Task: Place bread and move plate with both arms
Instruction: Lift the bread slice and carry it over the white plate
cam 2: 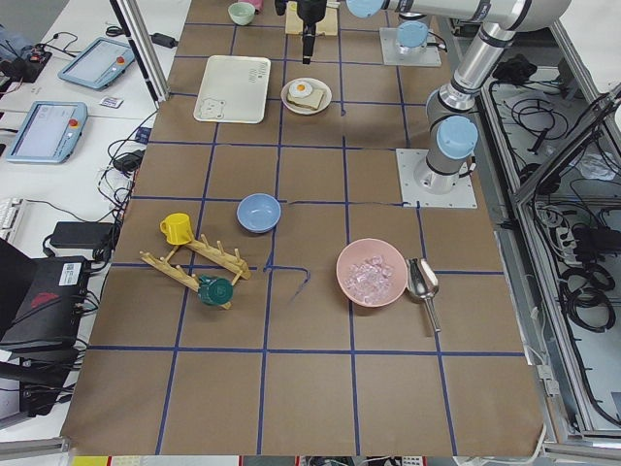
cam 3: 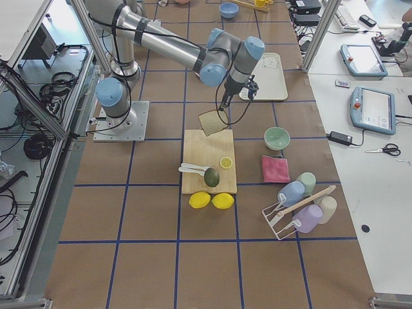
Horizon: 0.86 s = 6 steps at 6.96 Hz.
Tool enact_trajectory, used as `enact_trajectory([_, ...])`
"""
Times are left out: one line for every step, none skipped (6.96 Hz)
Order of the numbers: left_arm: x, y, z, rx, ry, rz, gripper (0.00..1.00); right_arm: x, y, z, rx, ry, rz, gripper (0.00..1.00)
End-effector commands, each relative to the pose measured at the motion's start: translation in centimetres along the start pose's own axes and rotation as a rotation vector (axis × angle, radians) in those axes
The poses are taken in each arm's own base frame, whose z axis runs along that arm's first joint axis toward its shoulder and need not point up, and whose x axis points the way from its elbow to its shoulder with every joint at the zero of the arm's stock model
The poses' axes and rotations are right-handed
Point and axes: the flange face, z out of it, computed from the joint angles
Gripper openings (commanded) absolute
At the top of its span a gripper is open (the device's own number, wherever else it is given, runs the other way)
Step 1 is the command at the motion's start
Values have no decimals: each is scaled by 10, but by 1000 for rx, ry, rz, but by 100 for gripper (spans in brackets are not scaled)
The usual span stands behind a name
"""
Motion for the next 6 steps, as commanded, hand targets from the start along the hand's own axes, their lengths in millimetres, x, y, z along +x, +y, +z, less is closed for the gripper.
enact_trajectory([0,0,0,0,0,0,100,-59,23,-45,-3,-23,58,0])
enact_trajectory([0,0,-1,1,0,0,100,-102,41,-55,3,-58,117,0])
enact_trajectory([0,0,-1,1,0,0,100,-152,58,-60,-10,-112,185,0])
enact_trajectory([0,0,-1,1,0,0,100,-202,81,-62,-38,-163,275,0])
enact_trajectory([0,0,-1,1,0,0,100,-241,96,-61,-79,-203,333,0])
enact_trajectory([0,0,-1,1,2,0,100,-272,98,-53,-86,-218,389,0])
